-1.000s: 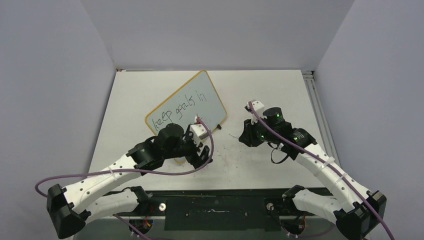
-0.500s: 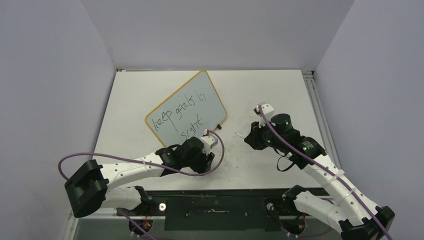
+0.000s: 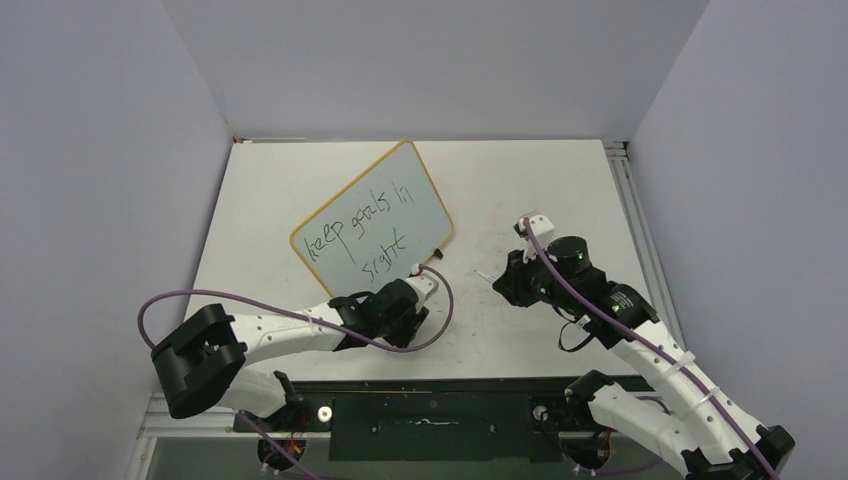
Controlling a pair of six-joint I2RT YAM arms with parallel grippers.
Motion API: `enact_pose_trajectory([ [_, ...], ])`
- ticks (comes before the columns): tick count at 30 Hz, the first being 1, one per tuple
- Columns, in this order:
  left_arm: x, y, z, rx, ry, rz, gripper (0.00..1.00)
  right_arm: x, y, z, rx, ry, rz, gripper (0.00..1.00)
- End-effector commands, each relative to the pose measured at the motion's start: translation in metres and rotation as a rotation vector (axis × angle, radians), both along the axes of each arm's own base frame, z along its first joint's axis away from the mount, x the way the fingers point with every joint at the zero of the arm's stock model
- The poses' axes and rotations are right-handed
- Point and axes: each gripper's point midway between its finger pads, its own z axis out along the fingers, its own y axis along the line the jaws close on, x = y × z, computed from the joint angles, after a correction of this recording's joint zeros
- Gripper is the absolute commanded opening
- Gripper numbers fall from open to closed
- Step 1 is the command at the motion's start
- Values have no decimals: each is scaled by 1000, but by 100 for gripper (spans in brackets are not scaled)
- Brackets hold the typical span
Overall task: Write a sentence on the whiteboard
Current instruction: Pick up the pen cap from the center of the board.
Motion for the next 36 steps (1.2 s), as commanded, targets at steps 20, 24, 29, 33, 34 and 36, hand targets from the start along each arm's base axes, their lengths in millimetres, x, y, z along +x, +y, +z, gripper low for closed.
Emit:
enact_pose_trajectory([
  [20, 14, -7, -12, 35, -39, 18, 23, 6, -4, 20, 56, -113, -29, 5],
  [24, 13, -8, -14, 35, -30, 17, 8, 5, -4, 25, 60, -123, -26, 5],
  [29, 15, -8, -3, 5, -55, 29, 0, 8, -10, 43, 72, -121, -89, 5],
  [33, 20, -12, 36, -88, -115, 49, 0, 10, -8, 51, 94, -129, -96, 5],
  [34, 22, -13, 49, -112, -136, 51, 0, 10, -6, 48, 94, -112, -94, 5],
  [36, 27, -10, 76, -141, -166, 62, 0, 8, 2, 45, 100, -78, -58, 5],
])
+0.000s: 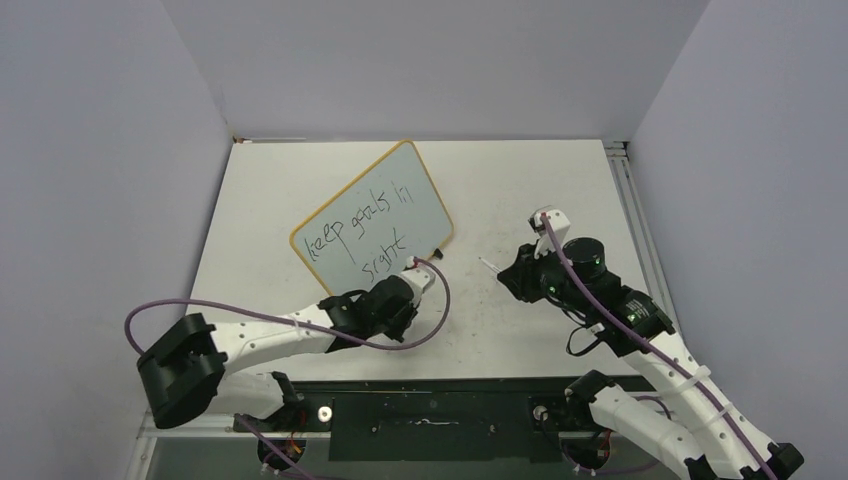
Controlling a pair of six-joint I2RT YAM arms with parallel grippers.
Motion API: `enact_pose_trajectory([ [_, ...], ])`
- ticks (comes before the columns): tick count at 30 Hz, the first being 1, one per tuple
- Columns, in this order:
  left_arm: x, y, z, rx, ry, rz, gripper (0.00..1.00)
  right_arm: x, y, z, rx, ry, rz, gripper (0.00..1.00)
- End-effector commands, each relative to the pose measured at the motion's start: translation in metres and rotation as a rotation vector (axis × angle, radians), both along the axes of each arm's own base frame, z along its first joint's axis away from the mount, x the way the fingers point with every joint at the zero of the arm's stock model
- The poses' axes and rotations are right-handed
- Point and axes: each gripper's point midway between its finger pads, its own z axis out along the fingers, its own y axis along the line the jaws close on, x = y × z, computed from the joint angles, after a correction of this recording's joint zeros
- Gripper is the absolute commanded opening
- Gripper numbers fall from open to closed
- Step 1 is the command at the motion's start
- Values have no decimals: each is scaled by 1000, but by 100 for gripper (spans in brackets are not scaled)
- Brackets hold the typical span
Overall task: Write a sentence on the whiteboard
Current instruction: Pick up the pen cap from the center of the board, then insert the whiteboard marker without the cap into the pen cap.
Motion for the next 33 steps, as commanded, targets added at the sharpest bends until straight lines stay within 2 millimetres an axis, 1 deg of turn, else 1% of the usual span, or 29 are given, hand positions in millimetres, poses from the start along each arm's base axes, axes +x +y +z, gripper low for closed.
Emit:
enact_pose_trajectory([
  [1, 19, -9, 80, -142, -110, 21, 0, 3, 15, 16, 57, 16, 41, 5],
  [3, 18, -7, 104, -161, -120, -16, 0, -4, 29, 20, 95, 44, 118, 5],
  [6, 14, -2, 135, -178, -157, -109, 0, -10, 42, 23, 105, 70, 212, 5],
  [7, 10, 0, 141, -176, -162, -159, 0, -14, 47, 24, 110, 84, 257, 5],
  [8, 1, 0, 147, -193, -153, -235, 0, -19, 51, 24, 114, 103, 299, 5],
  [11, -19, 5, 151, -195, -170, -415, 0, -33, 64, 19, 142, 159, 446, 5],
  [12, -26, 6, 152, -206, -184, -448, 0, -35, 66, 19, 151, 170, 477, 5],
  [13, -35, 3, 156, -240, -195, -494, 0, -37, 67, 19, 167, 181, 506, 5],
  [15, -43, 2, 159, -277, -215, -532, 0, -43, 68, 20, 203, 211, 566, 5],
  [18, -51, 4, 161, -315, -236, -556, 0, -55, 72, 24, 273, 257, 650, 5],
  [21, -60, 2, 157, -347, -222, -587, 0, -67, 75, 27, 321, 295, 714, 5],
  [24, -66, -2, 153, -349, -193, -617, 0, -72, 76, 29, 344, 318, 735, 5],
  [26, -67, -3, 151, -345, -181, -625, 0, -76, 78, 24, 335, 342, 743, 5],
  [33, -69, -3, 155, -364, -191, -631, 0, -84, 82, 11, 288, 378, 756, 5],
])
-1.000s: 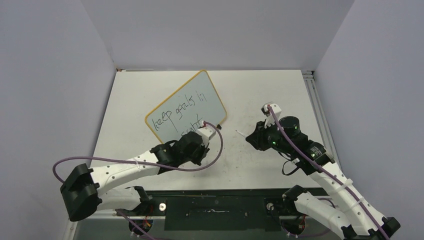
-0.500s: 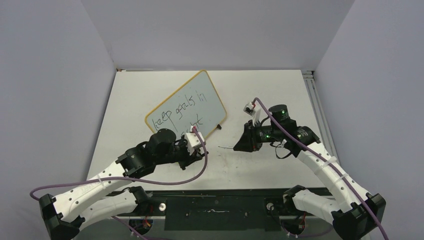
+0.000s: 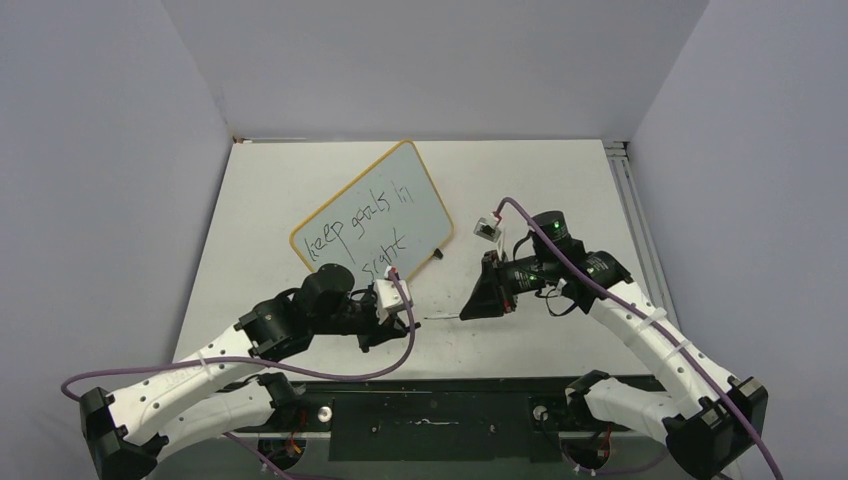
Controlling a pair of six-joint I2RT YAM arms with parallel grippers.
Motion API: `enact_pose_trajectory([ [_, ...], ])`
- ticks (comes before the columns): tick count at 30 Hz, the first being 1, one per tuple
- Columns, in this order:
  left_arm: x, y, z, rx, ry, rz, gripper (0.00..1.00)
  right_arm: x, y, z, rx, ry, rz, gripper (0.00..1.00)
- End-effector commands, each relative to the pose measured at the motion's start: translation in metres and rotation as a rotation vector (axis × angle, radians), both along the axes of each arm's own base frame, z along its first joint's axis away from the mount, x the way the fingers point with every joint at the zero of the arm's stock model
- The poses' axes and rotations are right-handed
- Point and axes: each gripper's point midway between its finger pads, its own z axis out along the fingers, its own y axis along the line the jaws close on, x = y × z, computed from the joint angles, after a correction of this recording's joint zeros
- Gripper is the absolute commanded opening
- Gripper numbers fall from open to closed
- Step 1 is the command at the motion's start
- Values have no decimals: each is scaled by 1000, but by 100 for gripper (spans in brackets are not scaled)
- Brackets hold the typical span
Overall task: Write a sentence on the whiteboard
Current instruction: Insert the whiteboard marker without the cap into the pen cap.
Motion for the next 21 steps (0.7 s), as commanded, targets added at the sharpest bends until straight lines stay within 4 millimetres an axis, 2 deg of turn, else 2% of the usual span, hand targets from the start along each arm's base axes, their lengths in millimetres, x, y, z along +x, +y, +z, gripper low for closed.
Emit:
enact_pose_trajectory([
  [1, -4, -6, 16, -64, -37, -44, 0, -7, 6, -3, -1, -12, 53, 5],
  [10, -8, -8, 18, -74, -30, -68, 0, -8, 7, -12, -43, -15, 56, 5],
  [21, -11, -9, 18, -77, -22, -84, 0, -9, 9, -11, -39, -12, 70, 5],
])
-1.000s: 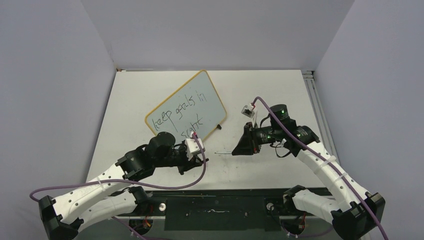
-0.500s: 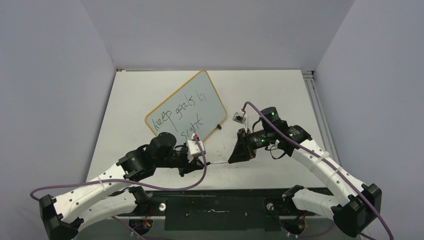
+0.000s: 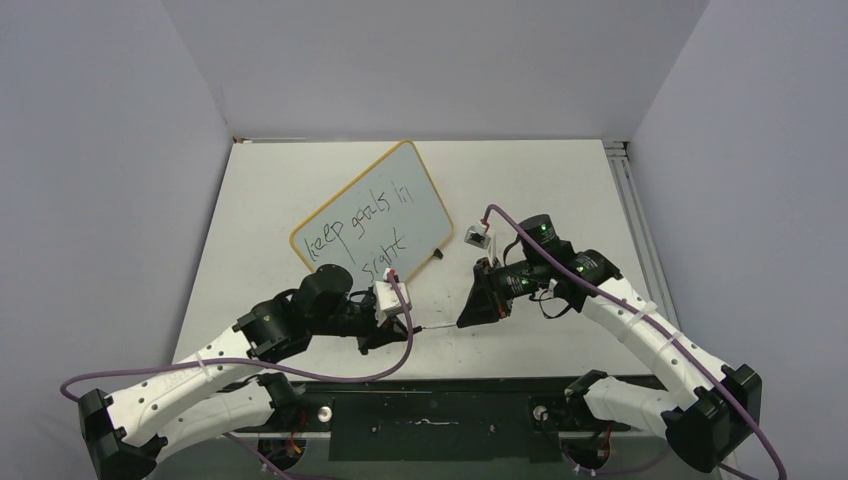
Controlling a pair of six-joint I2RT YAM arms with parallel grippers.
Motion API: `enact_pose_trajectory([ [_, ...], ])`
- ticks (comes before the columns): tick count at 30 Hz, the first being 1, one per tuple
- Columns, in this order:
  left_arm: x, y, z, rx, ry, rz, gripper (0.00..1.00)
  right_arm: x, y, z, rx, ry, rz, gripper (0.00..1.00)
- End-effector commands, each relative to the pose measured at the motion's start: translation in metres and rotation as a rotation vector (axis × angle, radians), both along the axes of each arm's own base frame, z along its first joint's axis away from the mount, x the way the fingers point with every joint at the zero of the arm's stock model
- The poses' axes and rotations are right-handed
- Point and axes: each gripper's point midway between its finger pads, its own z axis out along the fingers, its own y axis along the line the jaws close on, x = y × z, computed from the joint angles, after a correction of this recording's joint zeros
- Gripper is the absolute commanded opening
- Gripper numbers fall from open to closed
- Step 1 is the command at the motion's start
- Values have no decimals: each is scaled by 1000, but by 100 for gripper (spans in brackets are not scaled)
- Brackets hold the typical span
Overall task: Write a sentence on the whiteboard
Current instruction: Insert the whiteboard marker without the cap into the pen cap.
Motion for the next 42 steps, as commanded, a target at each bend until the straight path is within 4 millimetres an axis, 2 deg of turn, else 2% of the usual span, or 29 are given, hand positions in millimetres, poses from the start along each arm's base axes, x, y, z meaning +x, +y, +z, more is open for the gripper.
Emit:
enact_pose_trajectory([
  [1, -3, -7, 14, -52, -33, -42, 0, 0, 5, 7, 29, -43, 31, 5],
  [42, -4, -7, 5, -14, 5, -44, 0, 0, 4, 15, 35, -83, 37, 5],
])
